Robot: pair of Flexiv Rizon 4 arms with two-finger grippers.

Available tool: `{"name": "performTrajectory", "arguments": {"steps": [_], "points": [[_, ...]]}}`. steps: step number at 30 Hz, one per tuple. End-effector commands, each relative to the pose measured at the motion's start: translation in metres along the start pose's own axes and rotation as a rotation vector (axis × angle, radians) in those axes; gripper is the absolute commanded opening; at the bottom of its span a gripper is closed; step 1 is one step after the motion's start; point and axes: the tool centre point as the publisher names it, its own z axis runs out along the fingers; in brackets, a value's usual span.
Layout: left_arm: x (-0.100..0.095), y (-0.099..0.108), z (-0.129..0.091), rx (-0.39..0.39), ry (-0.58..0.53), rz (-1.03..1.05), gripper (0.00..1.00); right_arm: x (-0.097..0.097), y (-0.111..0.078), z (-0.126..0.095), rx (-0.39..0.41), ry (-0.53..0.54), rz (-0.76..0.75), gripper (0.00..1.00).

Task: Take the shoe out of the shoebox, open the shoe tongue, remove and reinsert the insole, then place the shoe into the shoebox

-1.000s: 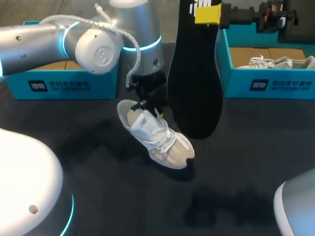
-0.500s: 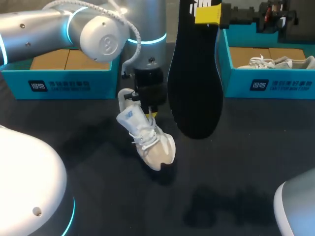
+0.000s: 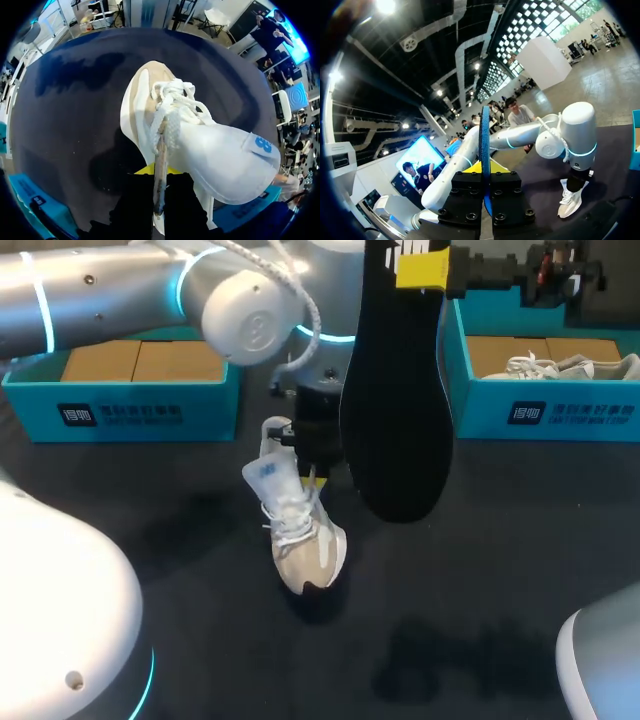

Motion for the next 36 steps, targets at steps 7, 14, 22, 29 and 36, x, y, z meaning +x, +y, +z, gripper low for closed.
{"name": "performTrajectory", "arguments": {"steps": [7,14,22,29,36], "points": [[-0.013,-0.020,0.007,-0.018,0.008,0.022,0.00,0.005,-0.007,0.004,-0.015,-0.003,0.001,0.00],[-0.016,-0.038,0.017,-0.017,0.038,0.053,0.00,0.005,-0.007,0.004,-0.015,-0.003,0.001,0.00],[-0.022,-0.051,0.024,-0.025,0.051,0.066,0.00,0.005,-0.007,0.004,-0.015,-0.003,0.001,0.00],[-0.024,-0.063,0.031,-0.025,0.062,0.084,0.00,0.005,-0.007,0.004,-0.015,-0.003,0.001,0.00],[-0.027,-0.067,0.042,-0.016,0.068,0.096,0.00,0.005,-0.007,0.004,-0.015,-0.003,0.001,0.00]]}}
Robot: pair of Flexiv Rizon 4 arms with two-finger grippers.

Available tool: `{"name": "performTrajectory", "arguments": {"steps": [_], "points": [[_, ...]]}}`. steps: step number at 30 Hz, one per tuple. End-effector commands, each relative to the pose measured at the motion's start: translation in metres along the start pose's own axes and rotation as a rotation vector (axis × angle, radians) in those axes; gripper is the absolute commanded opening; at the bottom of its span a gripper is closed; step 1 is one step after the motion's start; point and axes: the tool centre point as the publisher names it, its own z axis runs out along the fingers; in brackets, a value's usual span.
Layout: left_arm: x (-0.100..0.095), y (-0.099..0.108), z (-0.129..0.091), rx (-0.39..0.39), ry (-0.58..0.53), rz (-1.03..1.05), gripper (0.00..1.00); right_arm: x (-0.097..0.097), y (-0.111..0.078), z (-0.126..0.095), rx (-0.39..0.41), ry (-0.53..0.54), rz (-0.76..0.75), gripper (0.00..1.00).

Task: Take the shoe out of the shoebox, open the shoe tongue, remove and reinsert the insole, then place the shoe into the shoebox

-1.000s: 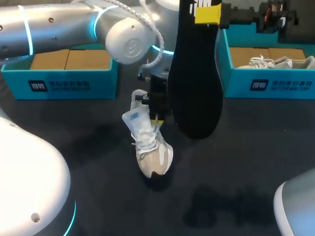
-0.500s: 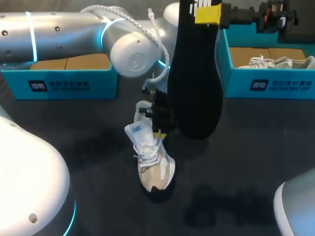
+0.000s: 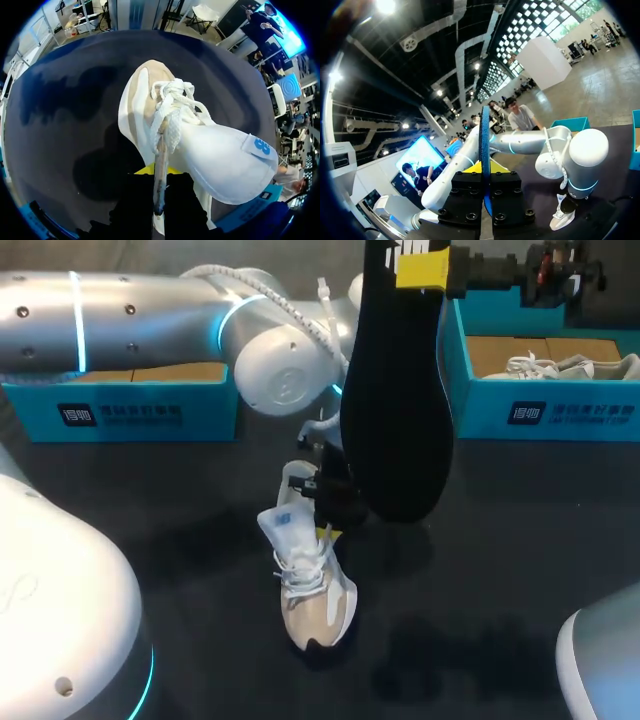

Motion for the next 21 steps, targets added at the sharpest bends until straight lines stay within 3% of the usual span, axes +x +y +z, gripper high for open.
{"name": "performTrajectory", "arguments": {"steps": [1,11,21], "points": [[-0.004,-0.001,0.006,-0.004,-0.004,0.006,0.00,0.005,-0.007,0.004,-0.015,-0.003,0.001,0.00],[-0.009,-0.012,0.011,-0.017,-0.017,0.018,0.00,0.005,-0.007,0.004,-0.015,-0.003,0.001,0.00],[-0.019,-0.002,0.012,-0.052,-0.044,-0.042,0.00,0.005,-0.007,0.004,-0.015,-0.003,0.001,0.00]]}}
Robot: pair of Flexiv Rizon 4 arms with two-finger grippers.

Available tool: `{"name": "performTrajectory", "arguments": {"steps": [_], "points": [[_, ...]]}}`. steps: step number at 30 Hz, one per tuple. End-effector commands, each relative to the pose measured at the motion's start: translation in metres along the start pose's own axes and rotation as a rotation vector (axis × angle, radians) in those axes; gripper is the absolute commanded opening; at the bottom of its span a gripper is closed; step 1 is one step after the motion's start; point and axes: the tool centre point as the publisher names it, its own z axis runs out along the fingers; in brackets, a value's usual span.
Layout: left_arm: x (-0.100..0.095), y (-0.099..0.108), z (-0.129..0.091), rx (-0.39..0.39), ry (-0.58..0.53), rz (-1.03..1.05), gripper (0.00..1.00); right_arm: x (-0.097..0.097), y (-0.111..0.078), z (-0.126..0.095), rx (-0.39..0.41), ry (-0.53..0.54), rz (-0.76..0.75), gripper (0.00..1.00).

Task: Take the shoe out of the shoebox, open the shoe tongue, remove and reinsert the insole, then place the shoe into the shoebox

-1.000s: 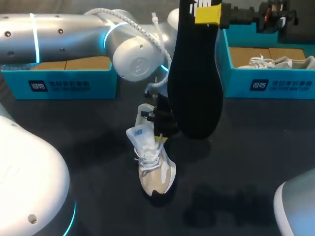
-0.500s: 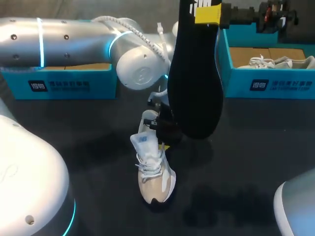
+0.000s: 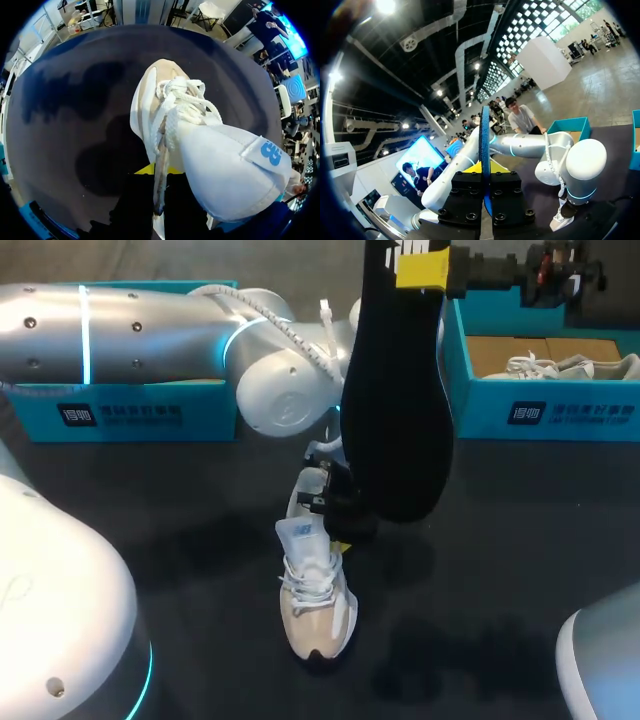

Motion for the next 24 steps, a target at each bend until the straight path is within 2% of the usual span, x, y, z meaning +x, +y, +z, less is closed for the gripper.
{"name": "performTrajectory", "arguments": {"steps": [1,6,7,8,13,19,24], "points": [[-0.001,0.003,0.001,-0.007,-0.002,-0.014,0.00,0.005,-0.007,0.004,-0.015,-0.003,0.001,0.00],[-0.003,0.008,0.004,-0.007,-0.006,-0.037,0.00,0.005,-0.007,0.004,-0.015,-0.003,0.001,0.00],[-0.003,0.008,0.004,-0.008,-0.007,-0.038,0.16,0.005,-0.007,0.004,-0.015,-0.003,0.001,0.00],[-0.003,0.009,0.004,-0.007,-0.014,-0.039,0.98,0.005,-0.007,0.004,-0.015,-0.003,0.001,0.00],[-0.005,0.010,-0.001,0.003,-0.057,-0.036,1.00,0.005,-0.007,0.004,-0.015,-0.003,0.001,0.00],[-0.005,0.015,-0.022,0.030,-0.145,-0.057,1.00,0.005,-0.007,0.004,-0.015,-0.003,0.001,0.00],[-0.005,0.020,-0.049,0.049,-0.267,-0.062,1.00,0.005,-0.007,0.004,-0.015,-0.003,0.001,0.00]]}}
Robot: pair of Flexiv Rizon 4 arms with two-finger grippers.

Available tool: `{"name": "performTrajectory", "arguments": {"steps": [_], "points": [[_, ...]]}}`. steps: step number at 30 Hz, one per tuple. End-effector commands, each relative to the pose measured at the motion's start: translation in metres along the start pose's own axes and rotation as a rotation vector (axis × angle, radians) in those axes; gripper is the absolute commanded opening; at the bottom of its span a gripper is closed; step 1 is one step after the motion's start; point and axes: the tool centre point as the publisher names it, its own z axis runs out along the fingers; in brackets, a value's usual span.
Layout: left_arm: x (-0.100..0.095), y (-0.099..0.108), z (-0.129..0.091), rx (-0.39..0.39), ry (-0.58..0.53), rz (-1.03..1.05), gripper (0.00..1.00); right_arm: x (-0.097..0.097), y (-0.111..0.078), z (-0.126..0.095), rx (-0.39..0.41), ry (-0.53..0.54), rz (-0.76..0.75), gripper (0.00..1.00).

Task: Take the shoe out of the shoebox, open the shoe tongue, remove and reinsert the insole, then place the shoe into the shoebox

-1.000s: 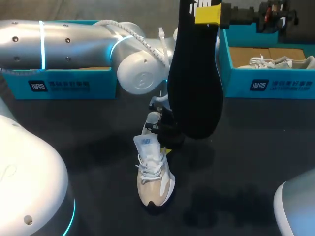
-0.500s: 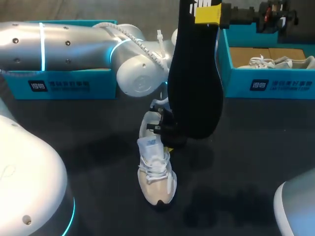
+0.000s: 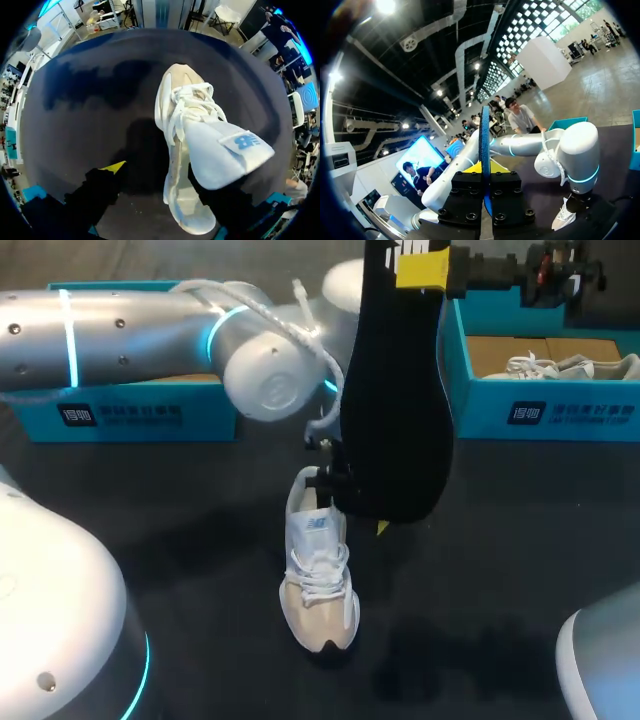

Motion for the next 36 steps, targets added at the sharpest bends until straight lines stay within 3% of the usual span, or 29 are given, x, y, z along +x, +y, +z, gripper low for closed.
{"name": "performTrajectory", "arguments": {"steps": [1,8,12,14,15,17,25,29,36], "points": [[0.012,0.002,-0.025,0.016,-0.117,0.001,1.00,0.005,-0.007,0.004,-0.015,-0.003,0.001,0.00],[0.011,0.007,-0.053,0.044,-0.255,-0.001,1.00,0.005,-0.007,0.004,-0.015,-0.003,0.001,0.00],[0.014,0.007,-0.079,0.124,-0.430,0.025,1.00,0.005,-0.007,0.004,-0.015,-0.003,0.001,0.00],[0.014,0.007,-0.082,0.134,-0.456,0.032,1.00,0.005,-0.007,0.004,-0.015,-0.003,0.001,0.00],[0.015,0.007,-0.092,0.156,-0.548,0.061,1.00,0.005,-0.007,0.004,-0.015,-0.003,0.001,0.00],[0.016,0.006,-0.100,0.199,-0.621,0.078,1.00,0.005,-0.007,0.004,-0.015,-0.003,0.001,0.00],[0.024,0.006,-0.130,0.261,-0.807,0.086,1.00,0.005,-0.007,0.004,-0.015,-0.003,0.001,0.00],[0.026,0.008,-0.141,0.266,-0.877,0.095,1.00,0.005,-0.007,0.004,-0.015,-0.003,0.001,0.00],[0.032,0.004,-0.166,0.248,-1.091,0.220,1.00,0.005,-0.007,0.004,-0.015,-0.003,0.001,0.00]]}}
